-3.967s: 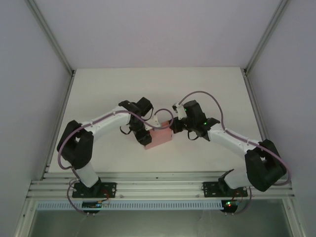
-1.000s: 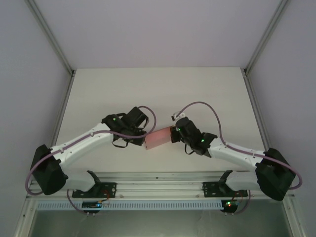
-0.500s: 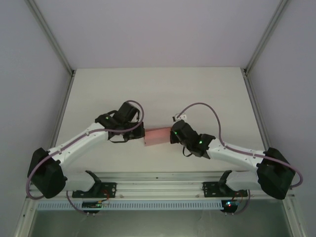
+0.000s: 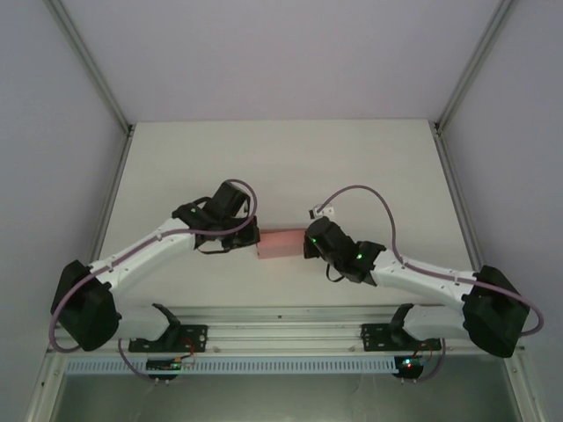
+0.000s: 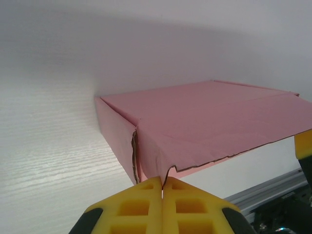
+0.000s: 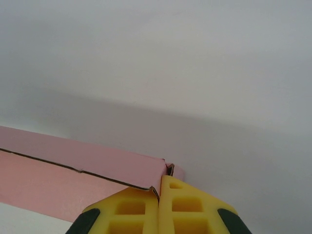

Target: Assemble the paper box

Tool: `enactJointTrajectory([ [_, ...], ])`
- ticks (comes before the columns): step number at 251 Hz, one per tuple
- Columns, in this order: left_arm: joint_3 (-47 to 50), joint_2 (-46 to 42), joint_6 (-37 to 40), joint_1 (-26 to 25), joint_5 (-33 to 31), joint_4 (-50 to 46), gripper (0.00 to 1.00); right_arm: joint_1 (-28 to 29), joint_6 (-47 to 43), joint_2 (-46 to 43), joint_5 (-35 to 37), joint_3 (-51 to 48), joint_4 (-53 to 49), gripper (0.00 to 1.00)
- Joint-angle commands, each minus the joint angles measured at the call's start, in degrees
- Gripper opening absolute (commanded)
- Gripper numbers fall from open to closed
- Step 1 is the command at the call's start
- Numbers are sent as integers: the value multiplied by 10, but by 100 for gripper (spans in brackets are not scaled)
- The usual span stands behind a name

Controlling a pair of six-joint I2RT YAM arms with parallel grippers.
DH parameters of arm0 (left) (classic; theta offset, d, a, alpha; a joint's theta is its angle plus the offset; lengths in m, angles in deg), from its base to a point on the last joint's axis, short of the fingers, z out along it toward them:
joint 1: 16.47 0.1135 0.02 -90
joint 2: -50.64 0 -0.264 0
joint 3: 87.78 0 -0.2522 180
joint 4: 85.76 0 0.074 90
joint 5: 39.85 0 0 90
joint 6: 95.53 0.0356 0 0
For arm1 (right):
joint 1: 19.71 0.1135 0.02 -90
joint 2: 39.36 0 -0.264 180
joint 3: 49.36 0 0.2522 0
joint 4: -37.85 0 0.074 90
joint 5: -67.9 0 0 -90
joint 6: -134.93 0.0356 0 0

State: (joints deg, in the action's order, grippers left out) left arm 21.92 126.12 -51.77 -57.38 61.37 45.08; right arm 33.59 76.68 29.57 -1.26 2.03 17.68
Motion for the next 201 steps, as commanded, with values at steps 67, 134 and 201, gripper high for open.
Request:
enactJointTrajectory([
  [67, -73, 66, 121, -31, -91, -171, 0, 2, -15, 34, -22, -16, -129, 0],
  [134, -100, 68, 149, -24, -98, -174, 0, 0, -16, 48, -24, -6, -128, 0],
  [201, -20, 84, 128, -34, -47, -86, 0, -1, -41, 56, -45, -33, -66, 5],
])
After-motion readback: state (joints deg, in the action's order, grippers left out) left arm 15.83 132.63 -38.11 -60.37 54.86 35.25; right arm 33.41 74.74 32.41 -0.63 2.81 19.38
